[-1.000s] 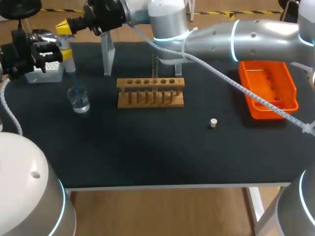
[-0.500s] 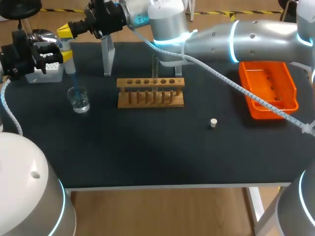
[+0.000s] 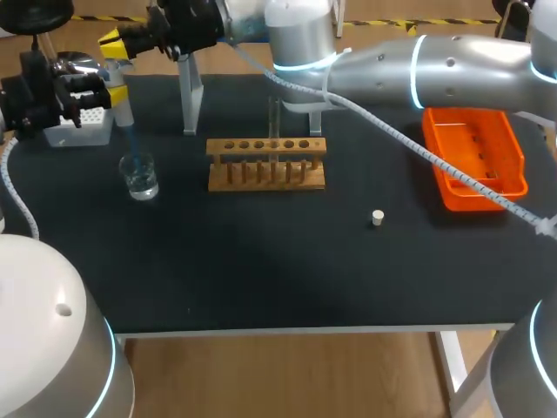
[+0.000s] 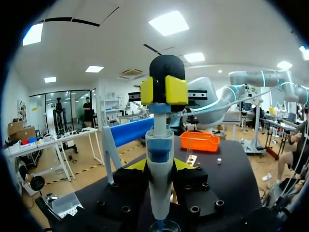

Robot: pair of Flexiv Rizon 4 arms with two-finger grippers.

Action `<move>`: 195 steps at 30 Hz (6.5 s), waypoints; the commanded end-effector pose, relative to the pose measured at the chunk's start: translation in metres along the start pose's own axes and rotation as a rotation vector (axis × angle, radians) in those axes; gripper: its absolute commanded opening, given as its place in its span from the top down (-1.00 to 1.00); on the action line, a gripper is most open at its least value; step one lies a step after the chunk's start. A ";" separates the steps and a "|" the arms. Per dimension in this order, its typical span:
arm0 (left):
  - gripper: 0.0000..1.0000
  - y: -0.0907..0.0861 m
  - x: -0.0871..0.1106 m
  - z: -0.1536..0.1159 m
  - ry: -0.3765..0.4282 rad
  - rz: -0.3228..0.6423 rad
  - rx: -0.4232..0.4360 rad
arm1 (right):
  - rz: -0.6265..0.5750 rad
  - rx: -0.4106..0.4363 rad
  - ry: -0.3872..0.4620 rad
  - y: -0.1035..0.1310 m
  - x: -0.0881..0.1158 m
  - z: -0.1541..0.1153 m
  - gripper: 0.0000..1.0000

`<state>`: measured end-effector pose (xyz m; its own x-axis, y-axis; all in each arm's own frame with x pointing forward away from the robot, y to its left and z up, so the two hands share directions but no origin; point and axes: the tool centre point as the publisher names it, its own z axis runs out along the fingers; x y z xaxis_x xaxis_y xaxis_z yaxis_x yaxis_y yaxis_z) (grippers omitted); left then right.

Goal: Invert the test tube, pick up the pipette, mount the tip to pipette, aspirate from beaker and dispense into the tube, eject the tip, return the pipette, and cap with the stopper.

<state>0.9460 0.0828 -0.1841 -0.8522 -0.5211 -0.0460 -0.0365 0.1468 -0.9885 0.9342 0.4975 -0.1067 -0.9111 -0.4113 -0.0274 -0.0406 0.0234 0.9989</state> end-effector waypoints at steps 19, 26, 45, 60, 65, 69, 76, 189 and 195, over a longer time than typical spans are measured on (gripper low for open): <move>1.00 -0.002 0.001 -0.001 -0.002 -0.001 -0.003 | -0.038 0.175 -0.174 0.002 0.088 -0.140 -1.00; 1.00 -0.002 0.001 -0.001 -0.002 -0.001 -0.003 | -0.006 0.191 -0.252 -0.014 0.111 -0.184 -1.00; 1.00 -0.002 0.001 -0.001 -0.002 -0.001 -0.003 | 0.060 0.205 -0.407 -0.090 0.121 -0.254 -1.00; 1.00 -0.002 0.001 -0.001 -0.002 -0.001 -0.003 | 0.072 0.258 -0.430 -0.127 0.091 -0.269 -1.00; 1.00 -0.002 0.001 -0.001 -0.002 -0.001 -0.003 | 0.073 0.289 -0.417 -0.137 0.079 -0.271 -1.00; 1.00 -0.002 0.001 -0.001 -0.002 -0.001 -0.003 | 0.077 0.314 -0.403 -0.146 0.071 -0.269 -1.00; 1.00 -0.002 0.001 -0.001 -0.002 -0.001 -0.003 | 0.080 0.377 -0.390 -0.166 0.066 -0.261 -1.00; 1.00 -0.119 0.034 0.007 0.022 0.092 -0.074 | 0.052 0.624 -0.394 -0.206 0.065 -0.242 -1.00; 1.00 -0.158 0.049 0.033 0.079 0.106 -0.052 | 0.052 0.624 -0.394 -0.206 0.065 -0.242 -1.00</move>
<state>0.9206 0.0195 -0.0488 -0.8865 -0.4420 -0.1371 0.0394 0.2232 -0.9740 0.9836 0.2456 -0.3063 -0.9930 -0.0407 -0.1105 -0.1130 0.5941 0.7964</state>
